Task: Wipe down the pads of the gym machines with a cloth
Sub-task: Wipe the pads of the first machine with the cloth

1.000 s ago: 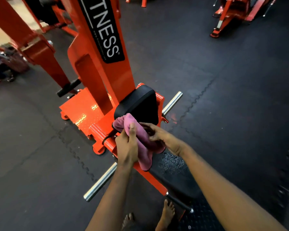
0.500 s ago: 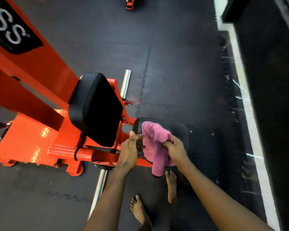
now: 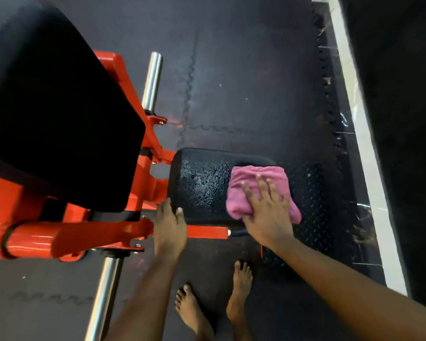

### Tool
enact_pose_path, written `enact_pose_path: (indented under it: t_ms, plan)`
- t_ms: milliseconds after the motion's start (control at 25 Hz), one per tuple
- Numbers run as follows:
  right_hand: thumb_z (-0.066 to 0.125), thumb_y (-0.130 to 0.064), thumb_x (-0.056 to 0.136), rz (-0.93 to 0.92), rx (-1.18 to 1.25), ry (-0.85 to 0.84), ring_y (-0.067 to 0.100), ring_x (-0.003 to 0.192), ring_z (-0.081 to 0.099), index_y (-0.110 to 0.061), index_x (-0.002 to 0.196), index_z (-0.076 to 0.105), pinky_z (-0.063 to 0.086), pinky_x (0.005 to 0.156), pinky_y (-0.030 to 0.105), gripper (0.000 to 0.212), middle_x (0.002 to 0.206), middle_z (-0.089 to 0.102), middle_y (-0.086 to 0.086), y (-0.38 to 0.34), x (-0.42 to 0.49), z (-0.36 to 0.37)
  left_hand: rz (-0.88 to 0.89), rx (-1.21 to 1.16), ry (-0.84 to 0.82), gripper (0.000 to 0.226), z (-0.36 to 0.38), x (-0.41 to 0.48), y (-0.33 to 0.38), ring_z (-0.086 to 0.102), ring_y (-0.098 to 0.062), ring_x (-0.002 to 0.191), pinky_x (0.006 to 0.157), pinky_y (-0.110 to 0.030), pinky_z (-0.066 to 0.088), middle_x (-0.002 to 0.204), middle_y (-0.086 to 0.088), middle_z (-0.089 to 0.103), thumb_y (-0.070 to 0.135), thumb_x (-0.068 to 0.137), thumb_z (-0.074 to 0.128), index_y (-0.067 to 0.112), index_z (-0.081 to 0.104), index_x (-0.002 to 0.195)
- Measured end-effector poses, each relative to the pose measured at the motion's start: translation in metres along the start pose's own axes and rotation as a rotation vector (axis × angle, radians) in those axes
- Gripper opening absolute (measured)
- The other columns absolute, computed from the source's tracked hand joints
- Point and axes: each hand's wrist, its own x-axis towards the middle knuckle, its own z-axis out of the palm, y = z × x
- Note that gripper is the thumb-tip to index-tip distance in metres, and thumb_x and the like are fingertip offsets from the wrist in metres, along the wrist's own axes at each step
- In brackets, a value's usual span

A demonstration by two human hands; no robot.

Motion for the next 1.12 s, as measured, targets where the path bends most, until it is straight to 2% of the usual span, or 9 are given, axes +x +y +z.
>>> enact_pose_path:
  t_ms: [40,120,280,440,560,640,800,960,1120]
  plan:
    - [0.031,-0.070,0.082,-0.036,-0.086,-0.035,0.036,0.156,-0.009,-0.044,0.160,0.004,-0.001,0.119,0.066,0.087,0.170,-0.010,0.006,0.004,0.003,0.020,-0.023,0.014,0.011,0.050,0.010,0.006,-0.005,0.038,-0.043,0.137,0.115,-0.045,0.028,0.147,-0.028,0.044,0.014,0.100,0.052,-0.005,0.040,0.145]
    - [0.035,-0.084,0.077,-0.079,-0.178,-0.019,0.037,0.153,-0.021,-0.048,0.158,-0.007,-0.007,0.114,0.072,0.099,0.169,-0.020,0.001,0.012,0.005,0.043,-0.069,0.013,0.026,0.055,0.025,0.012,-0.011,0.034,-0.045,0.138,0.116,-0.046,0.023,0.149,-0.029,0.039,0.016,0.101,0.052,-0.008,0.034,0.147]
    - [0.030,-0.076,0.084,-0.088,-0.169,0.041,0.037,0.154,-0.018,-0.050,0.158,-0.001,0.004,0.112,0.079,0.085,0.170,-0.015,-0.006,0.032,0.038,0.040,-0.086,0.027,0.110,0.052,0.048,0.011,-0.017,0.036,-0.045,0.135,0.116,-0.047,0.023,0.147,-0.030,0.041,0.017,0.101,0.050,-0.007,0.037,0.146]
    - [0.022,-0.063,0.087,0.039,0.005,0.095,0.033,0.156,-0.007,-0.048,0.159,0.012,0.010,0.118,0.072,0.074,0.171,-0.004,-0.009,0.040,0.101,0.018,-0.066,0.019,0.183,0.047,0.052,0.010,-0.018,0.037,-0.046,0.132,0.114,-0.049,0.024,0.143,-0.030,0.044,0.014,0.101,0.050,-0.007,0.042,0.143]
    - [0.032,-0.055,0.088,0.120,0.064,0.192,0.027,0.157,0.004,-0.041,0.160,0.016,0.015,0.120,0.065,0.075,0.170,0.011,-0.008,0.031,0.087,0.027,-0.036,0.005,0.197,0.045,0.050,0.009,-0.025,0.038,-0.044,0.131,0.113,-0.047,0.025,0.142,-0.029,0.046,0.014,0.102,0.048,-0.006,0.044,0.142]
    - [0.039,-0.050,0.084,0.051,0.026,0.205,0.020,0.157,0.006,-0.038,0.161,0.018,0.016,0.120,0.063,0.081,0.170,0.013,-0.008,0.022,0.043,0.041,-0.023,0.000,0.205,0.044,0.049,0.009,-0.026,0.039,-0.044,0.131,0.113,-0.048,0.026,0.141,-0.029,0.047,0.014,0.103,0.047,-0.006,0.045,0.142]
    - [0.038,-0.060,0.077,-0.061,-0.093,0.113,0.023,0.157,0.004,-0.038,0.160,0.022,0.014,0.116,0.070,0.087,0.170,0.009,-0.005,0.009,-0.010,0.058,-0.036,0.033,0.237,0.039,0.051,0.012,-0.019,0.044,-0.047,0.122,0.109,-0.052,0.031,0.132,-0.033,0.052,0.012,0.101,0.050,-0.009,0.049,0.134]
    - [0.026,-0.066,0.083,-0.030,-0.136,0.087,0.029,0.156,-0.011,-0.046,0.159,0.006,0.006,0.112,0.079,0.081,0.171,-0.009,-0.004,0.030,0.060,0.036,-0.024,0.127,0.267,0.041,0.057,0.014,-0.021,0.046,-0.048,0.117,0.107,-0.051,0.029,0.126,-0.033,0.054,0.018,0.102,0.046,-0.009,0.050,0.132]
    - [0.021,-0.065,0.082,0.214,0.071,0.114,0.031,0.155,0.009,-0.046,0.156,0.022,0.019,0.112,0.076,0.077,0.169,0.015,-0.002,0.031,0.119,0.017,-0.001,0.109,0.269,0.047,0.057,0.014,-0.023,0.047,-0.048,0.115,0.104,-0.052,0.033,0.125,-0.032,0.055,0.025,0.101,0.040,-0.008,0.050,0.132]
